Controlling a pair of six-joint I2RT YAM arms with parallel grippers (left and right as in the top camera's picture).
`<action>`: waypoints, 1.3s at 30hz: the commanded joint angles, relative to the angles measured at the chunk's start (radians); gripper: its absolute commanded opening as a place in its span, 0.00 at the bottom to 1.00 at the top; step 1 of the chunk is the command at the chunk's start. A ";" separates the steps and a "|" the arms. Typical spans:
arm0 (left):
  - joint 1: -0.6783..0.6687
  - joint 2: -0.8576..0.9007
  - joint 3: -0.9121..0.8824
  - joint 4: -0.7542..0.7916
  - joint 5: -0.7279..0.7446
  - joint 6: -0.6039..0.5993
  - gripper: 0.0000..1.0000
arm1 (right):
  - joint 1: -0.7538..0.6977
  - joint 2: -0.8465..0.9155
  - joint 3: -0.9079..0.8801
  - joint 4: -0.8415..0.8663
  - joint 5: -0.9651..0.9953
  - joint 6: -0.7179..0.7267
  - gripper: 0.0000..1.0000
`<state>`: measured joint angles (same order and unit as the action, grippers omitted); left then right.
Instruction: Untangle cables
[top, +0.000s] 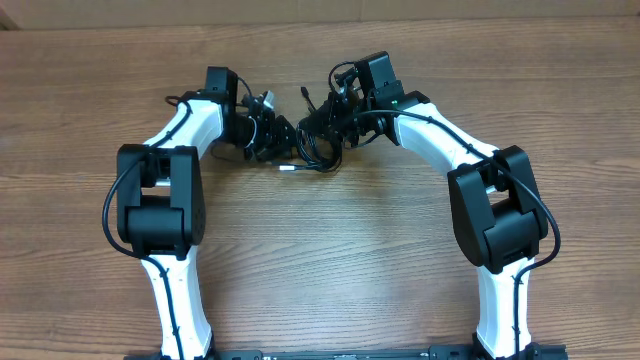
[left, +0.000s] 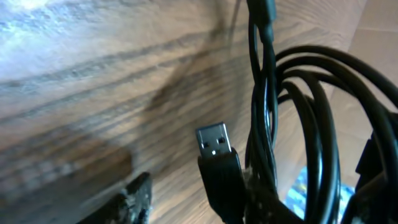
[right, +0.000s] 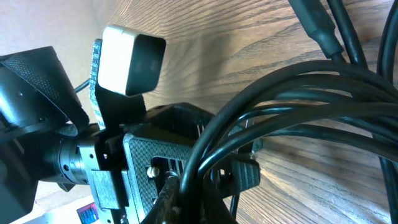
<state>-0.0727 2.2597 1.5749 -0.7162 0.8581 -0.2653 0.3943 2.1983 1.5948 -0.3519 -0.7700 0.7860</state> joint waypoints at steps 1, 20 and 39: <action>-0.023 0.011 -0.009 -0.001 0.034 -0.013 0.43 | -0.003 -0.051 0.009 0.009 -0.021 0.003 0.04; -0.038 0.011 -0.009 -0.059 0.044 -0.011 0.04 | -0.003 -0.051 0.009 0.004 -0.016 -0.001 0.04; -0.031 0.011 -0.009 -0.148 -0.066 -0.005 0.04 | 0.172 -0.044 0.009 -0.157 0.605 -0.001 0.04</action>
<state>-0.1089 2.2597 1.5711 -0.8566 0.8036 -0.2852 0.5419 2.1971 1.5948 -0.4908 -0.3473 0.7849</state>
